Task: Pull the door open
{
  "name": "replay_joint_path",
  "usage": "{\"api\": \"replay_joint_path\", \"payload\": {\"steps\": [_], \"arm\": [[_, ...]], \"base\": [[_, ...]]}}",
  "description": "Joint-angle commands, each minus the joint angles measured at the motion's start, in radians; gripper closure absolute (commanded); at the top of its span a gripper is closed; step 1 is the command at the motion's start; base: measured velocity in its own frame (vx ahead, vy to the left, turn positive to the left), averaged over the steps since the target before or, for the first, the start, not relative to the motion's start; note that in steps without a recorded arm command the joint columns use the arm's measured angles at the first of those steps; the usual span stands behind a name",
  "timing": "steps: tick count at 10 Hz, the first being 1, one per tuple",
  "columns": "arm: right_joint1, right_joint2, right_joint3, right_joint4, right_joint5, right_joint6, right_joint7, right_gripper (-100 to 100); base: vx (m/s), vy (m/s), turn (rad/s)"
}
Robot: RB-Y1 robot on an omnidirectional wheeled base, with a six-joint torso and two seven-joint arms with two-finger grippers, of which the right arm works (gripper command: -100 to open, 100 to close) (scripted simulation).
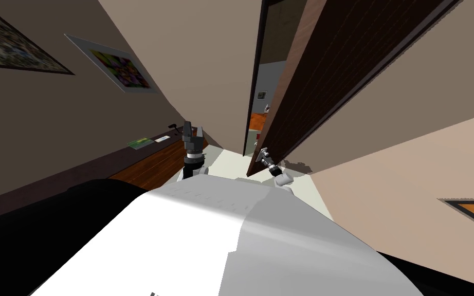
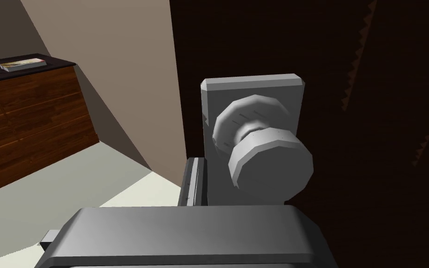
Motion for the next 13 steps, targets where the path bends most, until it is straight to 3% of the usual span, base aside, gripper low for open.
{"api": "replay_joint_path", "payload": {"steps": [1,5,6,13], "arm": [[0.000,-0.002,-0.003,0.002,-0.001,-0.004,0.001,100],[0.000,-0.002,-0.003,0.002,-0.001,-0.004,0.001,100],[0.004,-0.017,0.005,-0.006,-0.006,0.011,-0.005,-100],[0.017,-0.071,0.033,-0.033,-0.024,0.067,-0.025,-100]], "base": [[-0.008,0.014,-0.023],[0.000,0.000,0.000],[-0.086,-0.085,0.021],[-0.140,-0.145,0.016]]}}
